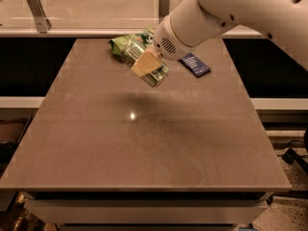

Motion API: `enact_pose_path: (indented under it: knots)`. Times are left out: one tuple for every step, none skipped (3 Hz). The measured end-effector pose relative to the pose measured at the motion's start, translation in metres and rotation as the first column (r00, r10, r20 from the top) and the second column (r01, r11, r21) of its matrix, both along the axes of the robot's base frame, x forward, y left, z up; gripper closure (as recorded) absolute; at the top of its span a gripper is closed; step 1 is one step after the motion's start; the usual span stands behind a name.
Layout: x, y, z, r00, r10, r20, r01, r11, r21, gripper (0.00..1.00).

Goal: Place green can upright

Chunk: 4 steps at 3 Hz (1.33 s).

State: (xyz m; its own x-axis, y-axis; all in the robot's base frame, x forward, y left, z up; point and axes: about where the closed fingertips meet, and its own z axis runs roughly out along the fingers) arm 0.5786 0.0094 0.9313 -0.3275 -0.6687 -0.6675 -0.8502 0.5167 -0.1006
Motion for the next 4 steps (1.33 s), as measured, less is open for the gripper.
enact_pose_path:
  knots:
    - [0.002,0.005,0.003,0.9996,0.02,0.021,-0.022,0.995,0.098,1.0]
    - [0.004,0.009,0.001,0.998,0.05,0.038,-0.057,0.98,0.192,1.0]
    - [0.006,0.012,-0.006,0.9949,0.081,0.06,-0.095,0.956,0.279,1.0]
    - [0.01,0.013,-0.017,0.9906,0.107,0.085,-0.131,0.924,0.36,1.0]
